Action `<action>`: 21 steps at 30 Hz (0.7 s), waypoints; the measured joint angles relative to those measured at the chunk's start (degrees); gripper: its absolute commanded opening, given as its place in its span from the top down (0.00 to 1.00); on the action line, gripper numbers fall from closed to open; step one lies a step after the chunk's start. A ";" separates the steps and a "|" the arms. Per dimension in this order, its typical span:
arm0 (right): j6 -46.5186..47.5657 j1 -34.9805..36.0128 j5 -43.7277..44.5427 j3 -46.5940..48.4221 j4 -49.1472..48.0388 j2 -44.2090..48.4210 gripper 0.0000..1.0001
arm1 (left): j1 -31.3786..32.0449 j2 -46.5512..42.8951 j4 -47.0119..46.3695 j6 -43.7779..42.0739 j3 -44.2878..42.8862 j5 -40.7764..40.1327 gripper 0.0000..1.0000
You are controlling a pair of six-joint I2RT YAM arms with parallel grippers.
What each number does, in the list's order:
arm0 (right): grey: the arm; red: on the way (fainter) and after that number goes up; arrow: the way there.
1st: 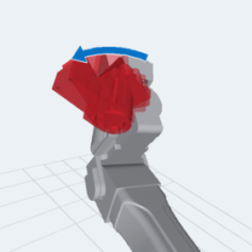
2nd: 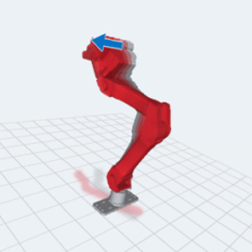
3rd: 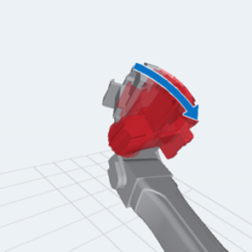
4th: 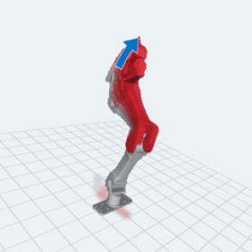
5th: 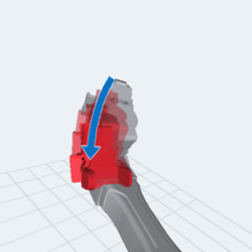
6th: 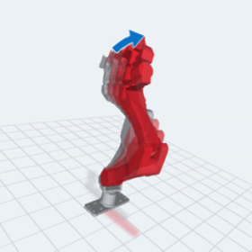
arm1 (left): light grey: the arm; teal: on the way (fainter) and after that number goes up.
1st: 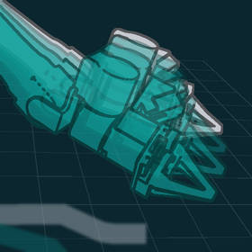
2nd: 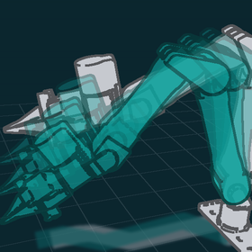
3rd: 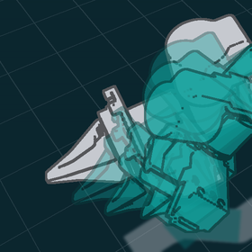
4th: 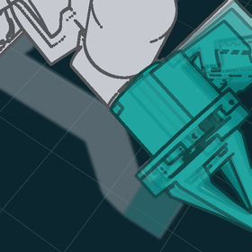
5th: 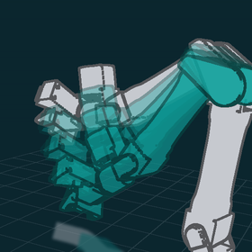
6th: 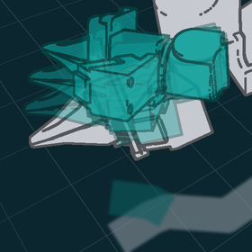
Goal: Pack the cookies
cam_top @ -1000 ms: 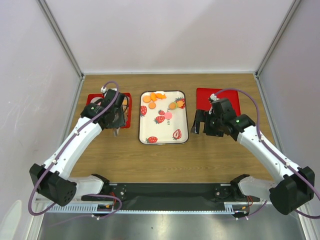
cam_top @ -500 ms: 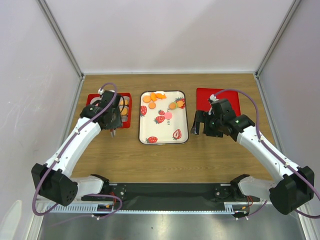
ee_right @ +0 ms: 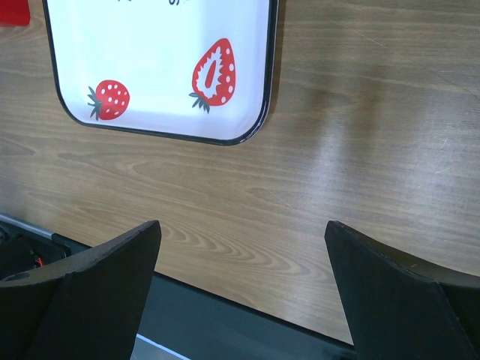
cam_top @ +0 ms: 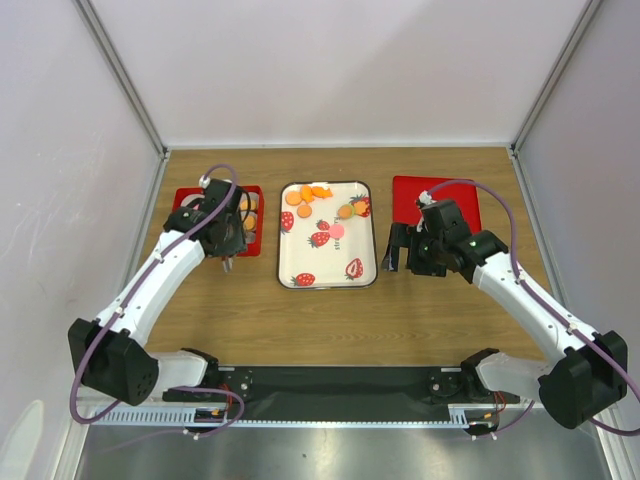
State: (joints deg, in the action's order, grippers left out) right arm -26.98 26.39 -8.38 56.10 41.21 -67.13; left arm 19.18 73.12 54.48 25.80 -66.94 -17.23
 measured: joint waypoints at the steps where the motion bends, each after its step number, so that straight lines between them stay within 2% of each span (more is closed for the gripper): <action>1: 0.00 0.00 -0.02 -0.04 -0.04 0.00 0.00 | -0.04 0.02 -0.02 -0.07 0.00 0.07 0.56; 17: 0.00 0.00 -0.04 -0.61 -0.44 -0.07 0.00 | -0.24 0.09 0.13 -0.50 -0.11 0.33 0.53; 21: 0.00 0.00 -0.02 -0.61 -0.44 -0.07 0.00 | 0.24 0.46 2.27 -0.98 -3.41 1.03 0.53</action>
State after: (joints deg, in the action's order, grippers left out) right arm -26.98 26.39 -8.40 55.48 40.77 -67.20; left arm 19.42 73.58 56.75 24.82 -70.35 -16.21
